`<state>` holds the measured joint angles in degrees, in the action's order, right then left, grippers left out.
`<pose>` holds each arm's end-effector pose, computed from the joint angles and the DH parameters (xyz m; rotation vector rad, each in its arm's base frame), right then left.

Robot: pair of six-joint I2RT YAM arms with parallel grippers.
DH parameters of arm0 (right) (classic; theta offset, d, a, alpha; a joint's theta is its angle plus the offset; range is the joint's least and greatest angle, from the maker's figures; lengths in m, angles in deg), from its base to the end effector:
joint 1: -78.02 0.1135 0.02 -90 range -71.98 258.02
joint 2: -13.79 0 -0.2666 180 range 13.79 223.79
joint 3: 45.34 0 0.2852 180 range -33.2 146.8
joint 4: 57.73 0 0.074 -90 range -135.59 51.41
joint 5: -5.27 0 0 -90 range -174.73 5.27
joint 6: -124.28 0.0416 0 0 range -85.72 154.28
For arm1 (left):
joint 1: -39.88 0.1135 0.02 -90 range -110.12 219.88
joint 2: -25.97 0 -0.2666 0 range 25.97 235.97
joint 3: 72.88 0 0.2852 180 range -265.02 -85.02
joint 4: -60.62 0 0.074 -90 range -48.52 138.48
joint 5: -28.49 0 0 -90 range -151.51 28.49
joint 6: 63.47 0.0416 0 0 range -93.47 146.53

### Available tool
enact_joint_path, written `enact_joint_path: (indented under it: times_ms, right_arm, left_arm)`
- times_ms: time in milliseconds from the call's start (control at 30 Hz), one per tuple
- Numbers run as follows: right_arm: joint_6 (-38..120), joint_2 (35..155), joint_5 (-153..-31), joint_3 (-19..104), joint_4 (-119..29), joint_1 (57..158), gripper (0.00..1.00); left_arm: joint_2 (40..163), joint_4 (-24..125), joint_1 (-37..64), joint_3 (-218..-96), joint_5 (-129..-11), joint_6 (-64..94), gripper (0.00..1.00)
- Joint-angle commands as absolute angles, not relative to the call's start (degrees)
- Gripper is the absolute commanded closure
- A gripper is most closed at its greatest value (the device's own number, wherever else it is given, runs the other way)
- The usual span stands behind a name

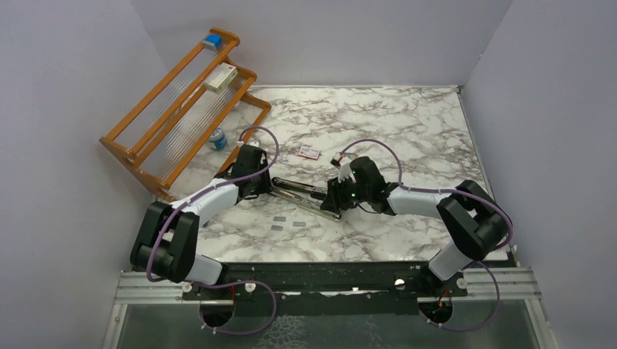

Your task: Load the staples into the stapler

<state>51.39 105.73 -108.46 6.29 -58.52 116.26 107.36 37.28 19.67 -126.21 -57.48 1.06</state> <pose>0.2512 0.2192 0.1241 -0.6652 2.2864 0.9597 0.2861 -0.1022 0.1527 -0.1445 2.4784 -0.2569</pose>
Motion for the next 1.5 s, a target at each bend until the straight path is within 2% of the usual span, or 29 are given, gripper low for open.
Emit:
enact_joint_path:
  times_ms: [0,533,1100,1300,1467]
  right_arm:
    - [52.49,106.20,-109.89,7.36,-60.89,115.90,0.56]
    - [55.47,104.31,-115.52,4.73,-60.93,115.90,0.59]
    - [55.53,106.30,-112.45,6.29,-62.11,115.90,0.64]
    - [55.50,107.22,-111.74,6.90,-62.29,115.90,0.58]
    - [55.18,107.65,-110.72,7.33,-62.16,115.87,0.57]
  left_arm:
    - [108.19,35.49,20.25,-125.36,-55.94,2.31,0.57]
    - [108.40,35.50,20.28,-125.63,-56.02,2.45,0.57]
    - [108.52,35.53,20.24,-126.04,-56.24,2.62,0.58]
    - [108.82,35.51,20.32,-126.07,-56.20,2.62,0.58]
    - [108.72,35.54,20.35,-126.11,-56.33,2.65,0.58]
